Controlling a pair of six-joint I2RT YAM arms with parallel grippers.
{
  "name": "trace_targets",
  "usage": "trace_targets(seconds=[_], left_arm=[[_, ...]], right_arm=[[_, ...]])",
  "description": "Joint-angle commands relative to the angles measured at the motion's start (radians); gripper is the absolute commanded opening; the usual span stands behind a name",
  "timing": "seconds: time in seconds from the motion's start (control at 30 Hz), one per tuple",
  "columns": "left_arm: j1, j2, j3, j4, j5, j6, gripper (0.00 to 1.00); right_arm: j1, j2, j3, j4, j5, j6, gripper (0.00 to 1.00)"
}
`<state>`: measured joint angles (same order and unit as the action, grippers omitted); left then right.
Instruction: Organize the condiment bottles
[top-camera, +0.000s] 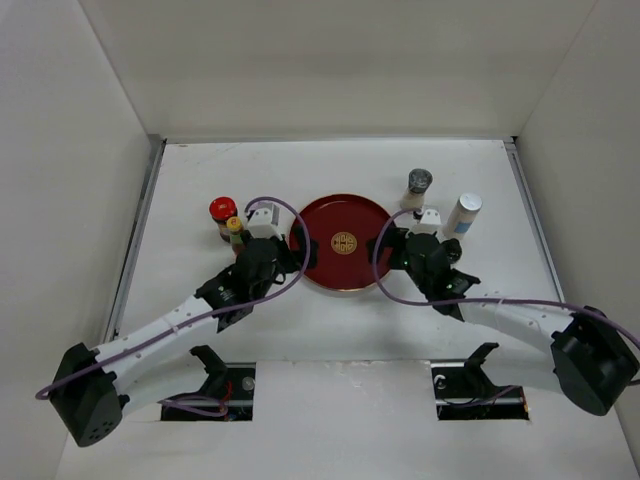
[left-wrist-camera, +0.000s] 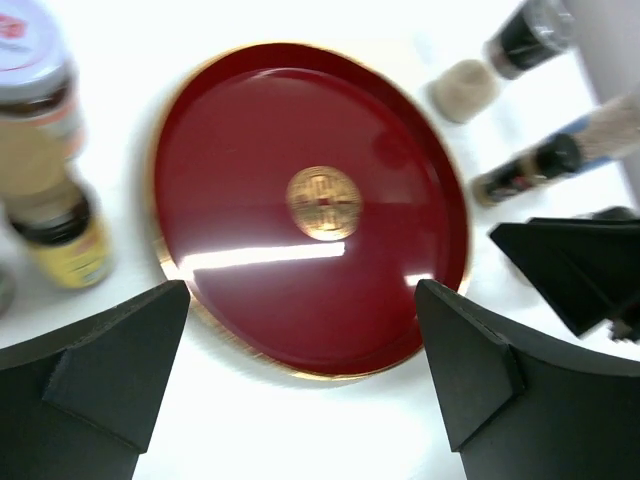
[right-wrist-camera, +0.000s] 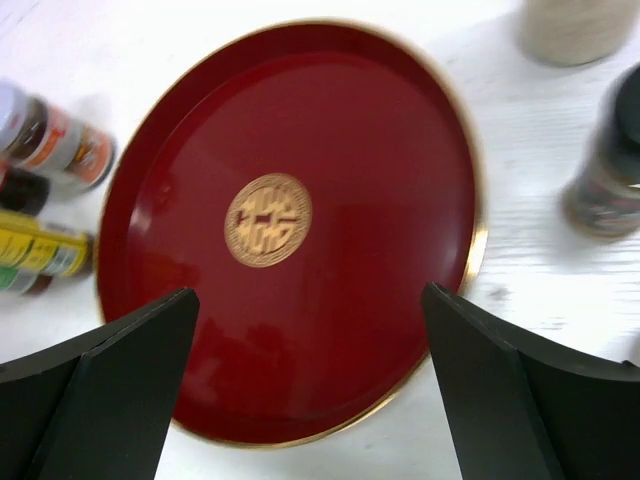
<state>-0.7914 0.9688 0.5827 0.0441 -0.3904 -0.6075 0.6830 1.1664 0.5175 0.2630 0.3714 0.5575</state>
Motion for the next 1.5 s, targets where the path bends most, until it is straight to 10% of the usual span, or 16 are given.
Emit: trace_targets(seconds=[0.0,0.5,0.57,0.67,0.73,0.97,1.47], left_arm=[[0.002,-0.090,0.049,-0.124,-0.094,0.003,1.00],[0.102,-0.272,0.128,-0.391,-0.495,0.086,1.00],[0.140,-0.291,0.128,-0.409,-0.489,0.094,0.98],[0.186,-0.288,0.132,-0.450,-0.447,0.088,0.34],[0.215,-0.271,0.134,-0.475,-0.433,0.071,0.30],[0.264,-0.134,0.126,-0.333,-0.322,0.083,0.66],[0.327,0.042,0.151,-0.106,-0.318,0.206,0.55]], right_arm=[[0.069,0.030,0.050,0.087,-0.042,0.028,1.00],[0.223,0.032,-0.026,0.295,-0.032,-0.028,0.99],[0.221,-0.016,-0.062,0.343,-0.061,-0.028,0.52],[0.180,-0.072,-0.096,0.341,-0.088,-0.016,0.15],[0.155,-0.088,-0.108,0.338,-0.091,-0.010,0.16],[0.141,-0.100,-0.140,0.390,-0.114,-0.008,0.43],[0.138,-0.014,-0.117,0.397,-0.161,-0.011,0.48]])
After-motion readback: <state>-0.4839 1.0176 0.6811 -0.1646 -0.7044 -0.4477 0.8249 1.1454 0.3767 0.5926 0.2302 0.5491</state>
